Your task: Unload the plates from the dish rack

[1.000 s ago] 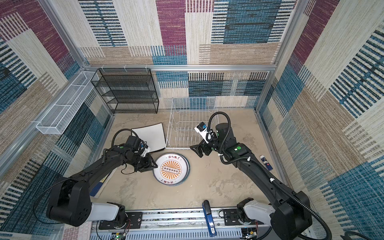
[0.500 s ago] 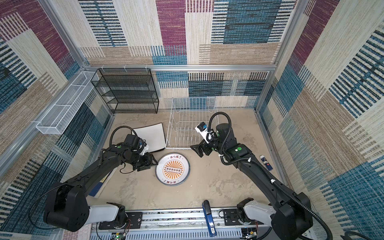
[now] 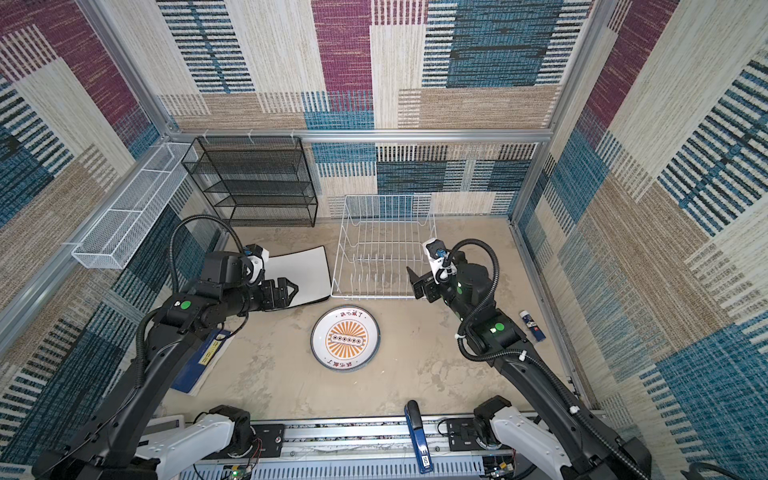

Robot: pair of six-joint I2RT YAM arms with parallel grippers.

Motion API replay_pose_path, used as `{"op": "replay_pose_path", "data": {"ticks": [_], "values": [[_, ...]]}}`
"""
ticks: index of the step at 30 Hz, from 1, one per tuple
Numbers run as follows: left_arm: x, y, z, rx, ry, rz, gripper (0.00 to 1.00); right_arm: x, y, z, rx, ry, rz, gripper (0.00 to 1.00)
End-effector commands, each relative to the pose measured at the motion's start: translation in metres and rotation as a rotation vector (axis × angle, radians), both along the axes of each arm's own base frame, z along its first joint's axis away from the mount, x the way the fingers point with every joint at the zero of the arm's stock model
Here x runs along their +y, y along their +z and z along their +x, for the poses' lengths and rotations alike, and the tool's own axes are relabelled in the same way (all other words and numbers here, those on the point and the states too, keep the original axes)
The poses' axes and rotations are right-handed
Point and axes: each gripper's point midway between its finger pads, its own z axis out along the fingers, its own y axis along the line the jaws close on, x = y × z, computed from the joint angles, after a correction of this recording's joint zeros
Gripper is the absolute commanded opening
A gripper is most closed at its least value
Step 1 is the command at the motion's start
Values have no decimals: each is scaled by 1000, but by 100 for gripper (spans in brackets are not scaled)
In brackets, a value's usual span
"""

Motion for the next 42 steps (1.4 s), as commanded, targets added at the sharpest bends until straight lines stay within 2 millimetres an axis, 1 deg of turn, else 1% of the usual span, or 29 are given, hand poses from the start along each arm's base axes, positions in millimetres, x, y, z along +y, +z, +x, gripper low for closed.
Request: {"op": "replay_pose_path", "data": {"ticks": [1,3,5,7,9,12,17,20,22,24,26,30,31,32,34,37,38,42], "values": [[25,30,18,-215,78,125,100,-36,31,3,-144,-178,105,99],[34,34,23,-295,129,146,100,-56,31,0,-168,-233,165,99],[45,34,26,-351,197,155,100,-78,26,-2,-186,-285,216,99],[49,20,28,-372,211,179,100,-98,12,-2,-183,-348,236,99],[54,2,30,-386,220,219,100,-113,-6,-1,-180,-397,230,99],[67,-20,33,-405,284,272,100,-125,-34,3,-162,-439,231,99],[81,-48,36,-451,347,338,100,-140,-65,3,-166,-495,312,99],[84,-66,40,-494,353,377,100,-150,-83,1,-188,-537,316,99],[90,-77,42,-493,376,409,100,-157,-95,3,-177,-568,317,99],[94,-86,46,-486,403,426,100,-159,-107,6,-160,-572,323,99],[94,-93,52,-490,409,429,100,-162,-117,7,-150,-594,342,99],[88,-101,66,-535,395,421,100,-170,-131,5,-165,-638,337,99],[86,-102,70,-535,384,425,100,-171,-136,6,-157,-644,321,99],[83,-110,72,-489,358,428,100,-173,-139,8,-154,-655,316,99],[77,-115,74,-494,320,426,100,-171,-144,11,-146,-643,314,99],[75,-127,71,-505,306,410,100,-169,-141,17,-165,-626,317,99],[75,-125,71,-533,306,413,100,-166,-141,20,-167,-613,311,99],[68,-127,71,-520,260,398,100,-154,-143,39,-139,-545,254,99]]}}
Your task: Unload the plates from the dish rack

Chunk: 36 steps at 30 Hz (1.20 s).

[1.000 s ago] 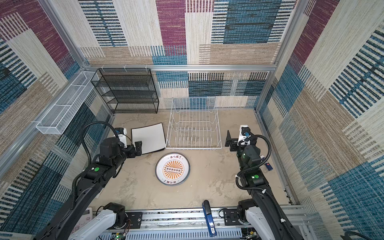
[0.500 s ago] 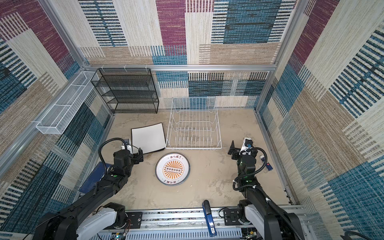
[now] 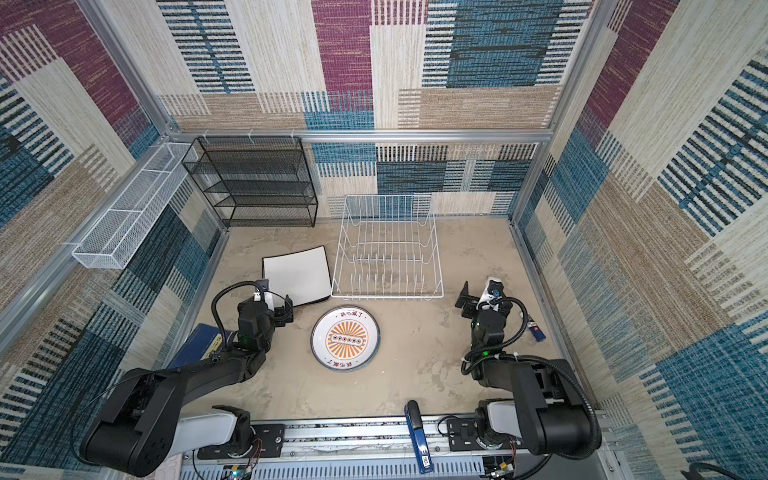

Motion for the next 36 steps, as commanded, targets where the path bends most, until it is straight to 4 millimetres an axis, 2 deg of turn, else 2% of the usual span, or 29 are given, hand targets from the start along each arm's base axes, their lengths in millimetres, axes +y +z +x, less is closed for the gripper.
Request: {"op": "replay_pose_path", "data": {"ticks": [1,5,10,15,21,25,30,33,36], "values": [[-10,20,9,-88,-58,-8,100,14,20,13,-66,85,-49,99],[-14,16,15,-45,-83,-12,100,24,10,18,-70,140,-82,99],[-18,16,17,-37,-131,-32,100,23,-1,21,-57,151,-75,99],[-15,16,16,-40,-135,-51,100,22,-2,23,-42,159,-62,99],[-8,20,4,-81,-121,-4,100,22,-2,23,-46,162,-62,99],[12,29,3,-167,-33,57,100,22,-2,23,-44,162,-63,99],[10,8,21,-152,-60,63,100,22,-1,24,-47,163,-63,99],[17,-1,19,-119,-47,10,99,22,-1,24,-47,162,-63,99],[19,-2,27,-149,-60,7,99,22,-2,24,-44,163,-62,99]]}}
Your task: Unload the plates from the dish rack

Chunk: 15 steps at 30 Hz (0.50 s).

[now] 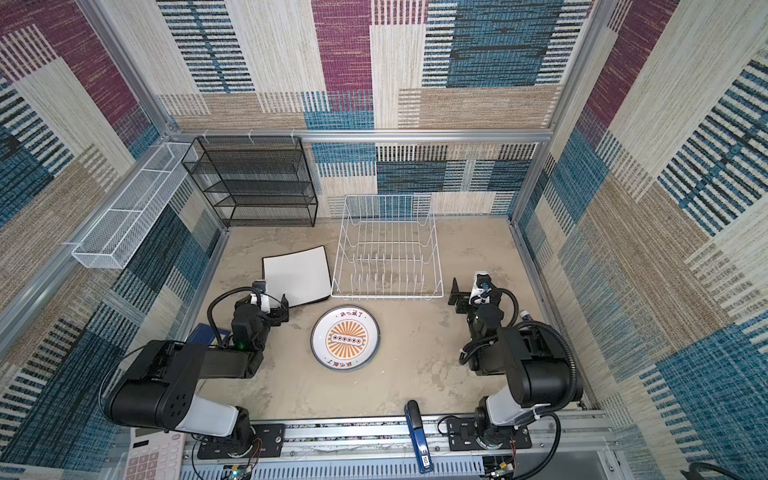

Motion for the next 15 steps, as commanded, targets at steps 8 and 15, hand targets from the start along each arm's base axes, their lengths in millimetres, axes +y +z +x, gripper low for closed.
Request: {"op": "replay_pose_path", "data": {"ticks": [8,15], "values": [[-9,6,25,36,-100,-84,100,0,11,2,-40,3,-1,99],[9,1,35,88,-45,-157,99,0,10,2,-38,1,-2,99]]}}
